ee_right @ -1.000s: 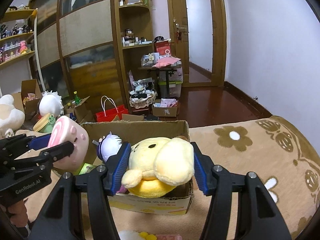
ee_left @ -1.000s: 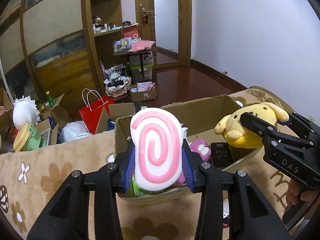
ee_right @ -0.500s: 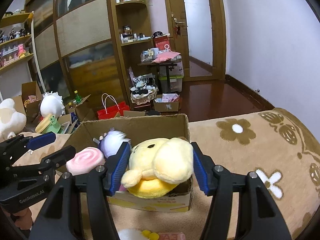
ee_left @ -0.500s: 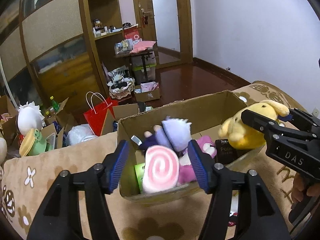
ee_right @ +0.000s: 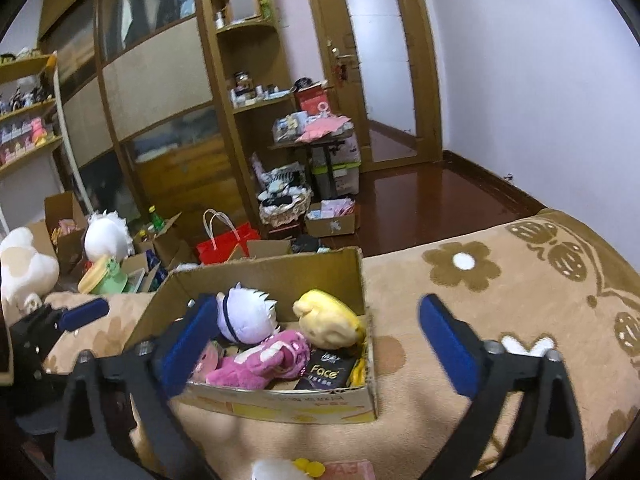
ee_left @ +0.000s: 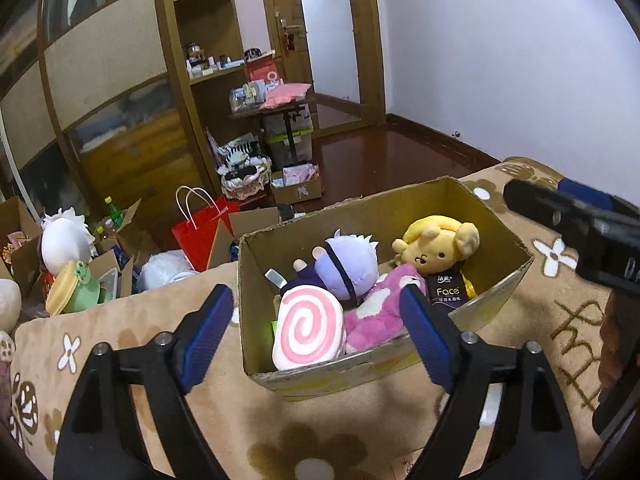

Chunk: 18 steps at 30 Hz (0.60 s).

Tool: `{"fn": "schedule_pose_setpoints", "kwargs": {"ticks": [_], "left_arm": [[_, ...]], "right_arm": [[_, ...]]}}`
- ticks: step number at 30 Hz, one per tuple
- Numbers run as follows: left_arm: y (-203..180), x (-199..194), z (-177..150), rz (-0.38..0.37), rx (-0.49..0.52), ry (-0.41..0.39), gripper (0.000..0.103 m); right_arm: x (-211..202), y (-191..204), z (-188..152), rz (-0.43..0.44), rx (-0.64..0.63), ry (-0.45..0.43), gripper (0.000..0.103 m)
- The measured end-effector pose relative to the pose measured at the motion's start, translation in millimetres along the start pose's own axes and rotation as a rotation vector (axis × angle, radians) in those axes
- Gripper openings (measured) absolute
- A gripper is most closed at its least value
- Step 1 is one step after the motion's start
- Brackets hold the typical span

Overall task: Organize soft objects
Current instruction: 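Move both tools back toward the white fluffy plush and pink packet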

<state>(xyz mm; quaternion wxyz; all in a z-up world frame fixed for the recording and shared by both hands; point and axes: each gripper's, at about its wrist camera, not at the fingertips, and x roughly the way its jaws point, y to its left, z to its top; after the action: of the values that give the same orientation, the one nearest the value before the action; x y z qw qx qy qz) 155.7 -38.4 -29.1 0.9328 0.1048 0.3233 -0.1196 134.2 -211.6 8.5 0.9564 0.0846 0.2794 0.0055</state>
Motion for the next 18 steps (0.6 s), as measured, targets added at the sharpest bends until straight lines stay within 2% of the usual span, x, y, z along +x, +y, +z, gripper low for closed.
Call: {"fn": "schedule_pose_setpoints", "kwargs": {"ticks": [7, 12, 18], "left_arm": [[-6, -21, -4, -0.01, 0.011, -0.023, 0.099], [-14, -36, -10, -0.018, 0.045, -0.017, 0.1], [-22, -51, -17, -0.039, 0.063, 0.005, 0.102]], "right_arm": [[-19, -8, 6, -0.018, 0.033, -0.001, 0.103], [-37, -13, 7, -0.033, 0.031, 0.008, 0.103], [-53, -19, -2, -0.047, 0.024, 0.062, 0.103]]}}
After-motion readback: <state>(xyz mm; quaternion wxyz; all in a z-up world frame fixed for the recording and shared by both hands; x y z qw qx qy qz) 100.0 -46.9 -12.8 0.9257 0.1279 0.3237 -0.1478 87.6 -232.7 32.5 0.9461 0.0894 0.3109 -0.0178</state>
